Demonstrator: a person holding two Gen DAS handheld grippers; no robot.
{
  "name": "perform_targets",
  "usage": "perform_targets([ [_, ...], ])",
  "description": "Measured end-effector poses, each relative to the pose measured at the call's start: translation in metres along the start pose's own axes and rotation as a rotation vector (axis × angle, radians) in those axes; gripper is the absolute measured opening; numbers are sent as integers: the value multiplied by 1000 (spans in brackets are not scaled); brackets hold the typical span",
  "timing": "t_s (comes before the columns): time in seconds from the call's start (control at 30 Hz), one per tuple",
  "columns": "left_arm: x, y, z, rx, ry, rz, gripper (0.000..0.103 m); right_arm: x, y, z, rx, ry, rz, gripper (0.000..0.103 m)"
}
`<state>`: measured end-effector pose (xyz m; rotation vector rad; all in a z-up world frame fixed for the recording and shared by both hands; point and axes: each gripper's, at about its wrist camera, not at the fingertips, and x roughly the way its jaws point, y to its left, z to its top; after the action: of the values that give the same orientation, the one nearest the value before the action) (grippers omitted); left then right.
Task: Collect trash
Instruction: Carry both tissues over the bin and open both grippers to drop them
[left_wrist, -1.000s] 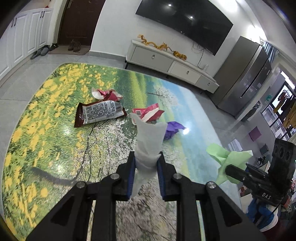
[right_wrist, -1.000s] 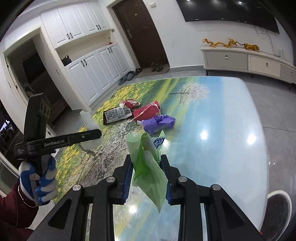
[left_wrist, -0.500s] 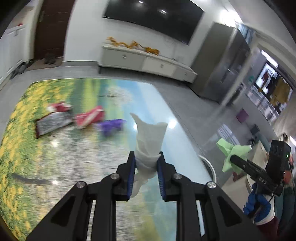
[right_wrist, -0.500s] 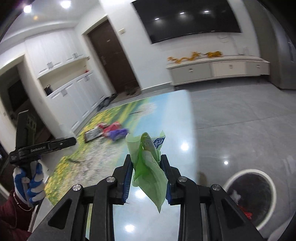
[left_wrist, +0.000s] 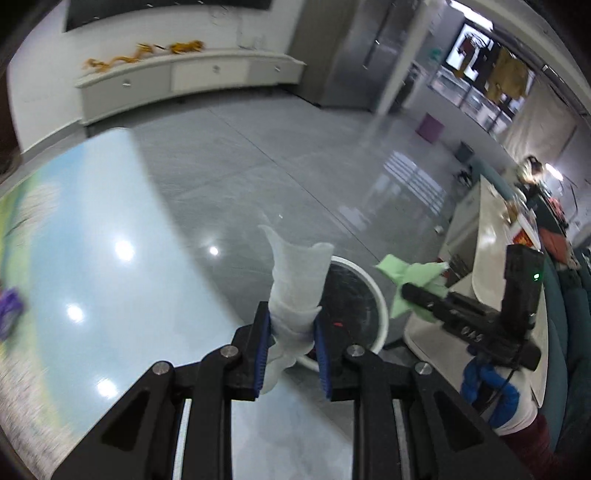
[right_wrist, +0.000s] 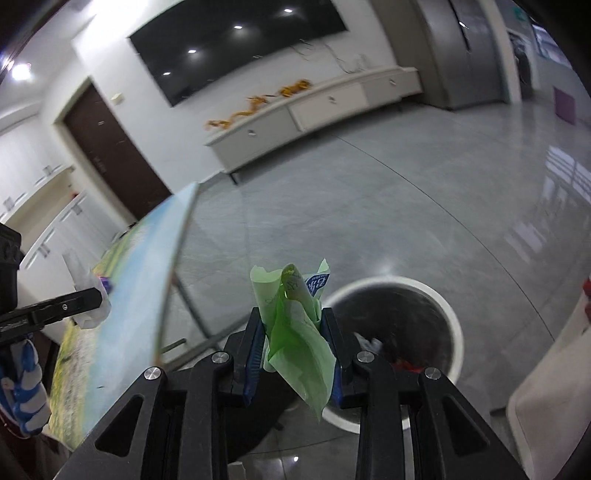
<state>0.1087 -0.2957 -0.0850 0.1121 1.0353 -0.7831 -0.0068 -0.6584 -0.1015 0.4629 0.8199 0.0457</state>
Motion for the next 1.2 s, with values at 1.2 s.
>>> perform_targets([
  [1.2,-86,39,-22,-35,-207,328,53,-15,60,18,-64,-39,13,49],
])
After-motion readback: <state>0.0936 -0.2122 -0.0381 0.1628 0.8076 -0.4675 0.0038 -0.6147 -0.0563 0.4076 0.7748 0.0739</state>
